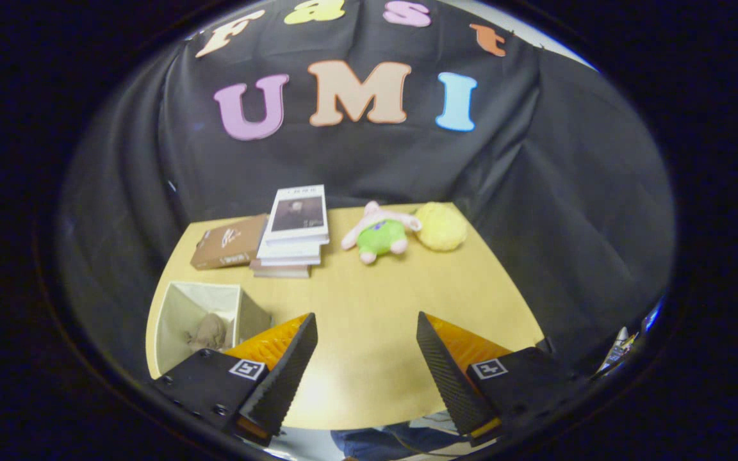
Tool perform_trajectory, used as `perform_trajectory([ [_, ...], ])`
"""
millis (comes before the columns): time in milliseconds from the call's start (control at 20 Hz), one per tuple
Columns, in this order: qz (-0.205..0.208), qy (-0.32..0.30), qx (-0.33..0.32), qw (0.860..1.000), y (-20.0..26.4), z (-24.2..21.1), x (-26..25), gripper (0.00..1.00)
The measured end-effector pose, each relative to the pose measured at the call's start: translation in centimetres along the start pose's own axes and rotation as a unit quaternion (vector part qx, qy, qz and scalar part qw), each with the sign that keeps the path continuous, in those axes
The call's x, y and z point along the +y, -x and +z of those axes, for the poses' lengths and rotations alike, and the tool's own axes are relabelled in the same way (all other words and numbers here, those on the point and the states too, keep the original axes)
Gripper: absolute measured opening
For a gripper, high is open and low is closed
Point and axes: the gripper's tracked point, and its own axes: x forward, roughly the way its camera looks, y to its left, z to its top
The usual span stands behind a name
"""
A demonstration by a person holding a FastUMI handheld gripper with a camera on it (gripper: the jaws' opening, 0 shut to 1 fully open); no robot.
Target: Open the storage box then place both shoes into the box .Put the left shoe in first, then the right shoe, with the right side of both shoes facing outward in a uniform manner.
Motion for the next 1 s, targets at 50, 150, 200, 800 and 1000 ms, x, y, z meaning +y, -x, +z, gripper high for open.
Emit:
perform_trajectory([
  [50, 0.006, -0.008, -0.024, 1.000, -0.2, 1.3, -0.5, 1.00],
  [150, 0.022, -0.014, -0.071, 0.997, -0.4, 3.2, -1.3, 1.00],
  [200, 0.027, -0.012, -0.088, 0.996, -0.5, 4.0, -1.6, 1.00],
  [800, 0.128, -0.023, -0.344, 0.930, 5.0, 13.0, -1.9, 0.99],
  [1000, 0.147, 0.014, -0.394, 0.907, 8.7, 13.8, -1.0, 0.99],
])
